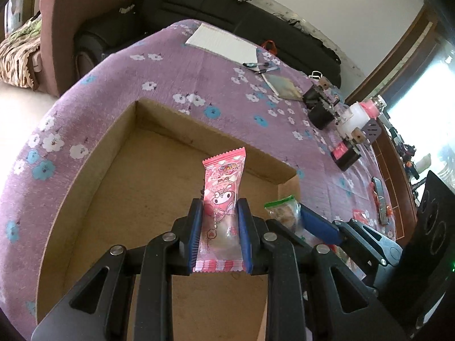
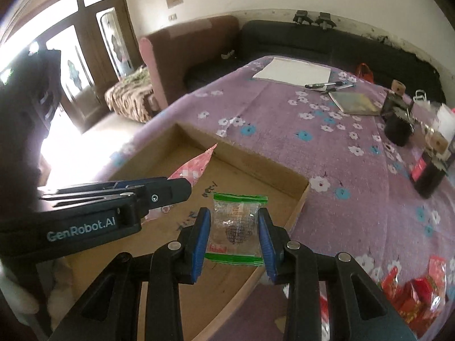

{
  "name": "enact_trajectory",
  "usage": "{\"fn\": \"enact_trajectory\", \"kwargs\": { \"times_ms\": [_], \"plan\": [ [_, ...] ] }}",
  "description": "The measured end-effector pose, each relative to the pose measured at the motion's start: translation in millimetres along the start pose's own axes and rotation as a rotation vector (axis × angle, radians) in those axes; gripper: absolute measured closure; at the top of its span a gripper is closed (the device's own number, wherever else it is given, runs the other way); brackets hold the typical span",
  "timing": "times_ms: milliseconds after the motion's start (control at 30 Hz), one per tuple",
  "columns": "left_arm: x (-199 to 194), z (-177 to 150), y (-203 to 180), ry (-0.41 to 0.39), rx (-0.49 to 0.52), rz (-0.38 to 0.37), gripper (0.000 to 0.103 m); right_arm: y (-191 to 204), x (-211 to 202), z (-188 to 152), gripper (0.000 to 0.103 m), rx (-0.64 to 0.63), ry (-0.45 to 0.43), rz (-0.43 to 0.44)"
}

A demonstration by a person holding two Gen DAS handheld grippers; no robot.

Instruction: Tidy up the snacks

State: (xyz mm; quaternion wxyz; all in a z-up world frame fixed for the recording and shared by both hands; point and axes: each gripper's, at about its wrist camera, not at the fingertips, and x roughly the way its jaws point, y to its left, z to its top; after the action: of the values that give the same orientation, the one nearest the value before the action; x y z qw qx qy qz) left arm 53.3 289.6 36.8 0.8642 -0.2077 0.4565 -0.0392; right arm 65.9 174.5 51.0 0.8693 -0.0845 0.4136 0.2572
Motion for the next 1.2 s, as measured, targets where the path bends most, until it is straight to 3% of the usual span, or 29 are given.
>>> {"fn": "enact_trajectory", "kwargs": {
  "times_ms": [200,300,333,467,600,667,833,967,1033,1100,1200],
  "plan": [
    [9.2,0.8,3.7,-0.005,-0.021,0.003,0.081,6.0,12.0,0.2,0.069,-0.051,-0.012,-0.082],
    [10.2,0.6,4.8,-0.006,-0.039,0.001,0.074,11.7,12.0,0.2,0.067,-0.084,-0.041,-0.13],
    [10.0,-0.4,6.5,-0.003,-0.052,-0.001,0.068,12.1,10.2,0.4,0.064,-0.087,-0.047,-0.137],
    [0.4,-5.7,9.5,-0.016,-0.082,-0.013,0.065,10.7,-8.0,1.9,0.044,-0.079,-0.091,-0.149],
    [-27.5,-14.9,3.3,-0.068,-0.075,0.001,0.065,1.1,-40.4,-1.9,0.044,-0.043,-0.13,-0.132],
    [-47.8,-22.6,-1.4,-0.101,-0.077,-0.015,0.065,-9.1,-59.6,-8.0,0.044,0.011,-0.127,-0.081],
    [-98.8,-44.3,-23.9,-0.173,-0.038,-0.076,0.065,-65.3,-104.3,-52.7,0.044,0.4,-0.036,0.354],
    [-124.2,-61.4,-41.7,-0.205,-0.004,-0.101,0.065,-101.1,-128.6,-96.4,0.042,0.62,0.008,0.529],
    [-133.5,-70.6,-48.1,-0.213,0.005,-0.106,0.065,-114.8,-143.5,-113.0,0.042,0.639,0.01,0.509],
    [-142.8,-81.0,-54.6,-0.218,0.012,-0.107,0.065,-128.1,-162.0,-125.6,0.042,0.62,-0.002,0.424],
    [-157.2,-94.6,-63.8,-0.233,0.026,-0.122,0.065,-153.2,-188.8,-151.1,0.042,0.664,-0.028,0.398]
  ]
}}
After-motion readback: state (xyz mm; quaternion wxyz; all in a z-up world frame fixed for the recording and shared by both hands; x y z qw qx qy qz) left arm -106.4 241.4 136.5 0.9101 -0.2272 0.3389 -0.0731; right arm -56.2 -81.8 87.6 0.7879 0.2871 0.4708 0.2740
